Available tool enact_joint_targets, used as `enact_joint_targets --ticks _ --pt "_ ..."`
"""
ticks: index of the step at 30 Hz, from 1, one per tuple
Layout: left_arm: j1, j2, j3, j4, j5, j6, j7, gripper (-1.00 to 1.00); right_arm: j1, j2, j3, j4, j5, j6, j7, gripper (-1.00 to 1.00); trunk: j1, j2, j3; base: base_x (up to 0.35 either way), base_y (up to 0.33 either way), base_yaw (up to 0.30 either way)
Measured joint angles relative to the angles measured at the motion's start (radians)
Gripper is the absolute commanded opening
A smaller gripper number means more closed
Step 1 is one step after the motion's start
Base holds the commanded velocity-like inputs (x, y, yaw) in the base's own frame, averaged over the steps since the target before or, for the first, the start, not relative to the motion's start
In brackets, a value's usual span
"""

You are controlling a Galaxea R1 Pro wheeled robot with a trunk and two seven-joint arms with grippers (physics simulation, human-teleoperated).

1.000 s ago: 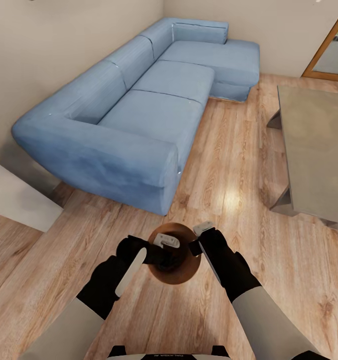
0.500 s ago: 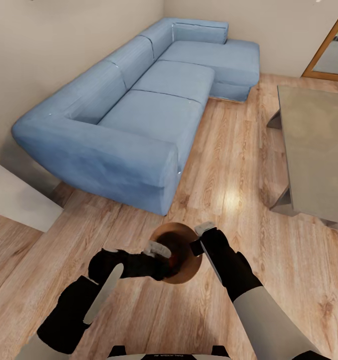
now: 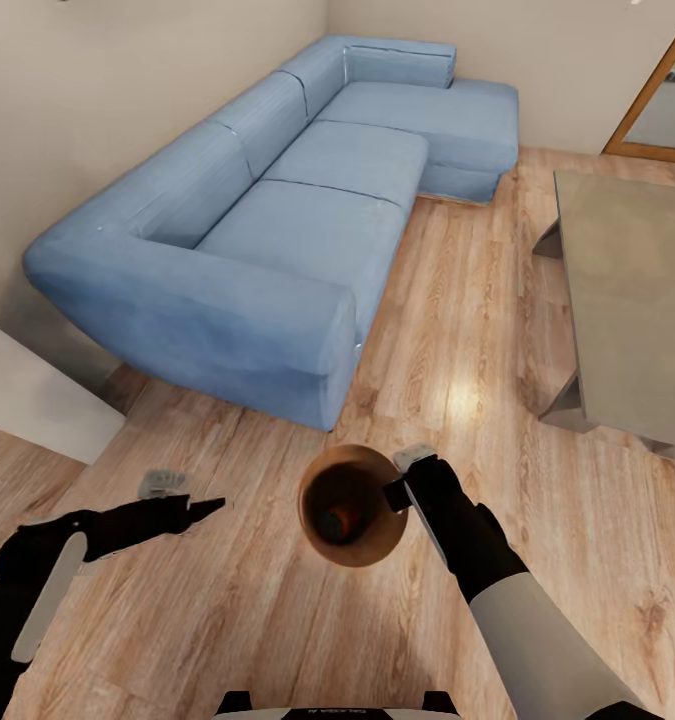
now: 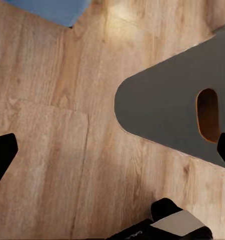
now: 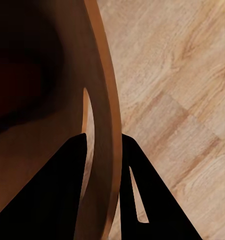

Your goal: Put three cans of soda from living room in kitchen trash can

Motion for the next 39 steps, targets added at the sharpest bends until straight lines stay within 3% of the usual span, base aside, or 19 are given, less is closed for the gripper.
enact_joint_targets --ticks 1,2,6,8,9,10,12,13,15,18,22,23,25,27,30,31,33,36,39 --pt "0.006 -0.001 0.023 0.001 0.001 -0.013 0.0 1.0 0.0 -0.002 0.0 0.0 -0.001 0.0 0.0 -1.0 0.0 0.0 0.0 0.0 0.0 0.0" --pt "0.019 -0.002 0.08 0.005 -0.002 -0.051 0.0 1.0 0.0 -0.011 0.0 0.0 -0.012 0.0 0.001 -1.0 0.0 0.0 0.0 0.0 0.0 0.0" --pt "0.04 -0.003 0.153 0.036 -0.003 -0.113 0.001 1.0 0.005 -0.045 -0.005 0.0 0.001 0.0 0.004 -1.0 0.0 0.0 0.0 0.0 0.0 0.0" --pt "0.049 0.001 0.18 0.099 -0.006 -0.185 0.01 1.0 0.023 -0.101 -0.055 -0.003 -0.052 0.0 0.015 -1.0 0.0 0.0 0.0 0.0 0.0 0.0" --pt "0.053 0.002 0.185 0.131 -0.01 -0.217 0.014 1.0 0.029 -0.123 -0.091 -0.011 -0.04 0.0 0.017 -1.0 0.0 0.0 0.0 0.0 0.0 0.0" --pt "0.055 0.001 0.186 0.149 -0.016 -0.234 0.015 1.0 0.033 -0.136 -0.114 -0.013 0.012 -0.001 0.015 -1.0 0.0 0.0 0.0 0.0 0.0 0.0" --pt "0.059 -0.003 0.188 0.195 -0.052 -0.28 0.018 1.0 0.043 -0.181 -0.174 -0.016 0.048 -0.002 0.038 -1.0 0.0 0.0 0.0 0.0 0.0 0.0" --pt "0.06 -0.006 0.188 0.237 -0.1 -0.326 0.02 1.0 0.051 -0.243 -0.21 -0.022 0.005 0.0 0.116 -1.0 0.0 0.0 0.0 0.0 0.0 0.0" --pt "0.061 -0.009 0.188 0.27 -0.128 -0.361 0.02 1.0 0.055 -0.296 -0.227 -0.032 0.014 -0.004 0.195 -1.0 0.0 0.0 0.0 0.0 0.0 0.0" --pt "0.064 -0.014 0.188 0.372 -0.168 -0.465 0.023 1.0 0.091 -0.417 -0.249 -0.06 -0.019 -0.045 0.388 -1.0 0.0 0.0 0.0 0.0 0.0 0.0" --pt "0.065 -0.017 0.189 0.45 -0.179 -0.559 0.024 1.0 0.157 -0.489 -0.26 -0.092 0.016 -0.157 0.472 -1.0 0.0 0.0 0.0 0.0 0.0 0.0" --pt "0.065 -0.018 0.188 0.461 -0.179 -0.573 0.023 1.0 0.175 -0.496 -0.261 -0.106 0.013 -0.178 0.48 -1.0 0.0 0.0 0.0 0.0 0.0 0.0" --pt "0.066 -0.03 0.188 0.497 -0.182 -0.636 0.022 1.0 0.271 -0.51 -0.309 -0.188 -0.015 -0.272 0.502 -1.0 0.0 0.0 0.0 0.0 0.0 0.0" --pt "0.067 -0.048 0.188 0.526 -0.183 -0.7 0.022 1.0 0.36 -0.509 -0.4 -0.254 -0.029 -0.366 0.529 -1.0 0.0 0.0 0.0 0.0 0.0 0.0" --pt "0.071 -0.068 0.187 0.58 -0.183 -0.782 0.022 1.0 0.454 -0.499 -0.511 -0.296 0.01 -0.505 0.605 -1.0 0.0 0.0 0.0 0.0 0.0 0.0" --pt "0.072 -0.073 0.187 0.6 -0.183 -0.816 0.021 1.0 0.48 -0.484 -0.548 -0.303 0.011 -0.566 0.641 -1.0 0.0 0.0 0.0 0.0 0.0 0.0" --pt "0.079 -0.079 0.187 0.62 -0.184 -0.854 0.021 1.0 0.502 -0.451 -0.6 -0.292 -0.039 -0.615 0.682 -1.0 0.0 0.0 0.0 0.0 0.0 0.0" --pt "0.09 -0.083 0.187 0.671 -0.184 -0.89 0.022 1.0 0.52 -0.396 -0.692 -0.225 0.012 -0.674 0.705 -1.0 0.0 0.0 0.0 0.0 0.0 0.0" --pt "0.093 -0.084 0.187 0.741 -0.182 -0.927 0.022 1.0 0.525 -0.377 -0.728 -0.115 0.002 -0.741 0.71 -1.0 0.0 0.0 0.003 0.0 0.0 0.0"
